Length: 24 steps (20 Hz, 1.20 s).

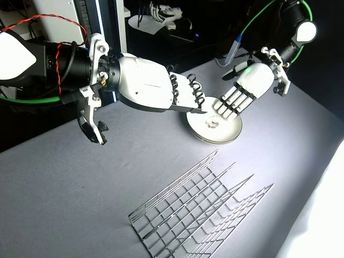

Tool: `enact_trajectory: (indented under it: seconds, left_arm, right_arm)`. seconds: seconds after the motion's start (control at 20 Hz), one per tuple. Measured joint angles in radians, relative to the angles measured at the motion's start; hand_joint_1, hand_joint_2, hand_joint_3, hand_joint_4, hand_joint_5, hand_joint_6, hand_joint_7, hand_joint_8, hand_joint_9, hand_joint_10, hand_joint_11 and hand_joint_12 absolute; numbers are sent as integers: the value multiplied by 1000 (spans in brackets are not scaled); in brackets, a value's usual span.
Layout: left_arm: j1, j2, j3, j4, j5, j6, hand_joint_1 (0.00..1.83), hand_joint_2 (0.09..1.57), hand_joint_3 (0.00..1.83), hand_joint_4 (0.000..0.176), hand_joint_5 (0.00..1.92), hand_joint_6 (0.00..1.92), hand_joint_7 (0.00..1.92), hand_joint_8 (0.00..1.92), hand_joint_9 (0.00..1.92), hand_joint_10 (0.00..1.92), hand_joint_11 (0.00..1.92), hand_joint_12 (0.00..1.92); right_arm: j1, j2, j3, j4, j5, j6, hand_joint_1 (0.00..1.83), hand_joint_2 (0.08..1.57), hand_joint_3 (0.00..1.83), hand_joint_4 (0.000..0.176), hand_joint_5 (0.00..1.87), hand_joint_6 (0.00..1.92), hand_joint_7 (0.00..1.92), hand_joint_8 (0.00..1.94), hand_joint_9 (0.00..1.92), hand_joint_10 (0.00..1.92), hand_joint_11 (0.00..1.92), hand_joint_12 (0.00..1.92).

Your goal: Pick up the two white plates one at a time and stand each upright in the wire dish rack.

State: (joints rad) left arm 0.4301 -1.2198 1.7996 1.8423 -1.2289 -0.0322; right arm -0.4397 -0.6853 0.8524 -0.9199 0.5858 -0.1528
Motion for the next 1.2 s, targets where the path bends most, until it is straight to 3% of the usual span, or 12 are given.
enact_trajectory:
  seconds: [0.7, 0.95, 1.1, 1.2]
  left_arm:
    - [34, -25, 37, -22, 10, 5, 0, 1073, 1, 0, 0, 0, 0, 0, 0, 0, 0, 0]
    - [34, -69, 36, -100, 76, -14, 0, 1082, 4, 0, 0, 0, 0, 0, 0, 0, 0, 0]
    - [34, -106, 35, -144, 117, -18, 0, 1082, 3, 0, 0, 0, 0, 0, 0, 0, 0, 0]
    - [27, -123, 34, -156, 130, -18, 0, 1068, 0, 0, 0, 0, 0, 0, 0, 0, 0, 0]
  right_arm:
    - [-8, -5, 11, -2, 28, -25, 0, 1152, 3, 0, 0, 0, 0, 0, 0, 0, 0, 0]
    - [-14, -52, 77, -118, 116, -27, 0, 1167, 8, 0, 0, 0, 0, 0, 0, 0, 0, 0]
    - [-14, -86, 166, -181, 175, -27, 247, 1189, 10, 0, 0, 0, 0, 0, 0, 0, 0, 0]
    - [-14, -106, 209, -221, 192, -31, 759, 1187, 0, 0, 0, 0, 0, 0, 0, 0, 0, 0]
